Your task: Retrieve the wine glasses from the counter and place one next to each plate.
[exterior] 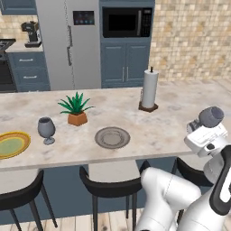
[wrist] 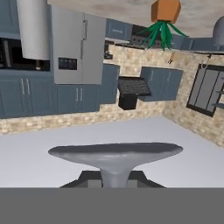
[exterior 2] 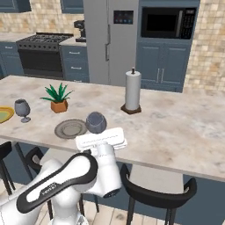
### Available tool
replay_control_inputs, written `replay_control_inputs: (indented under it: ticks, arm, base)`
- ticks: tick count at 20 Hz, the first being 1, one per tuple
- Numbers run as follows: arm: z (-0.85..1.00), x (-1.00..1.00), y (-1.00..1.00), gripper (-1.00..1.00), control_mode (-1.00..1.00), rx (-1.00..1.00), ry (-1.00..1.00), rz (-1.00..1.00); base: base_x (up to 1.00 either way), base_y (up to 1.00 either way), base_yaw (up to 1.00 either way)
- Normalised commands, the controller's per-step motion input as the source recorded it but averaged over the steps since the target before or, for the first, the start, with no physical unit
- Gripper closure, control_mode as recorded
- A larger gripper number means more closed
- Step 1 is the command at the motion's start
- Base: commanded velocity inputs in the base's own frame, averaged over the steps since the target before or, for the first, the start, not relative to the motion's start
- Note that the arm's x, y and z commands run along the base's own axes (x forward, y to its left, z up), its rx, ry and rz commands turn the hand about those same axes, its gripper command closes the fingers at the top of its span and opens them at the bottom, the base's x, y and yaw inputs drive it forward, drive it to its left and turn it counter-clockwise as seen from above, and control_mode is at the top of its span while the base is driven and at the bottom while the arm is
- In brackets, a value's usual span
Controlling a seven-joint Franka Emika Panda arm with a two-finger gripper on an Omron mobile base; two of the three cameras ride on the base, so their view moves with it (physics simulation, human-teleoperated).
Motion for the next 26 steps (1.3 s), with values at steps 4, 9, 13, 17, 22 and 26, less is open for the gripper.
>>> replay_control_inputs:
  ticks: [4,9,13,17,22,26]
  arm:
    - [0.00,0.10,0.00,1.00,-1.00,0.01,0.13,0.05]
    - [0.00,0.11,0.00,1.00,-1.00,0.00,0.18,0.08]
    - [-0.08,0.49,0.01,1.00,-1.00,-0.08,0.10,0.10]
    - [-0.32,0.82,0.01,1.00,-1.00,-0.08,0.02,0.19]
    - [-0.62,0.94,0.00,1.00,-1.00,0.00,0.02,0.32]
    - [-0.46,0.48,-0.01,1.00,-1.00,-0.01,0.00,0.41]
  base:
    - [0.00,0.00,0.00]
    - [0.00,0.00,0.00]
    - [0.00,0.00,0.00]
    - [0.00,0.00,0.00]
    - [0.00,0.00,0.00]
    - [0.00,0.00,0.00]
